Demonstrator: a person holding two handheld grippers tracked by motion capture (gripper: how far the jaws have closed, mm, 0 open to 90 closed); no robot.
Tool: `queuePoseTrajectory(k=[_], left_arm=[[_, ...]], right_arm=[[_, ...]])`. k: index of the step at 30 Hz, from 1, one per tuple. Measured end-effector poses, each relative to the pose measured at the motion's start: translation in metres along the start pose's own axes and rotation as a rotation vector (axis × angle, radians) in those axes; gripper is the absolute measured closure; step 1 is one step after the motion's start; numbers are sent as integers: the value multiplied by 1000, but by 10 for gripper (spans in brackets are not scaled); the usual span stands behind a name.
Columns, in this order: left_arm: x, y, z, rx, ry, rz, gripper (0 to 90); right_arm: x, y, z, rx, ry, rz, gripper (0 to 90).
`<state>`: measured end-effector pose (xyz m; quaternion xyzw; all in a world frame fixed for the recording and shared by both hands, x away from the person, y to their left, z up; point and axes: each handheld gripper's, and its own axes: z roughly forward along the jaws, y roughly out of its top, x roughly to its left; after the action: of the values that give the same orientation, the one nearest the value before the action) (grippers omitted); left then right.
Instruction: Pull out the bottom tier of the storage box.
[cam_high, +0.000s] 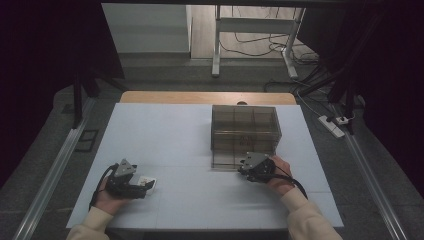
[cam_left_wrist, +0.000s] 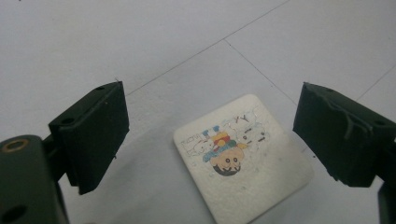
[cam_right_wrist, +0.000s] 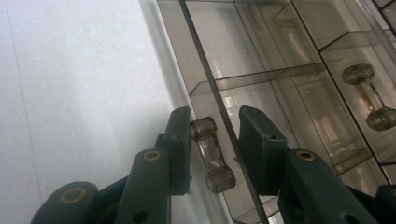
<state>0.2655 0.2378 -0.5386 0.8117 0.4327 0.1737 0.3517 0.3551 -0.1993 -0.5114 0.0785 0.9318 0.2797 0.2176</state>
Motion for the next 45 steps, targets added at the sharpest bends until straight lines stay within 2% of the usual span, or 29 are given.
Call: queuePoseTrajectory(k=[11, 31, 35, 38, 42, 45], left_arm=[[0, 0, 0, -4, 0, -2, 104], [0, 0, 0, -4, 0, 2, 104], [0, 0, -1, -3, 1, 2, 104], [0, 0, -1, -3, 1, 1, 104], [0, 0, -1, -3, 1, 2, 104], [0, 0, -1, -4, 0, 3, 104]], right_arm=[[1, -1, 1, 2, 14, -6, 651], [2, -2, 2, 2, 13, 0, 651], [2, -2, 1, -3, 13, 33, 637], [0, -4, -1, -27, 19, 71, 587], [-1, -6, -4, -68, 9, 114, 539], [-1, -7, -8, -114, -22, 158, 493]])
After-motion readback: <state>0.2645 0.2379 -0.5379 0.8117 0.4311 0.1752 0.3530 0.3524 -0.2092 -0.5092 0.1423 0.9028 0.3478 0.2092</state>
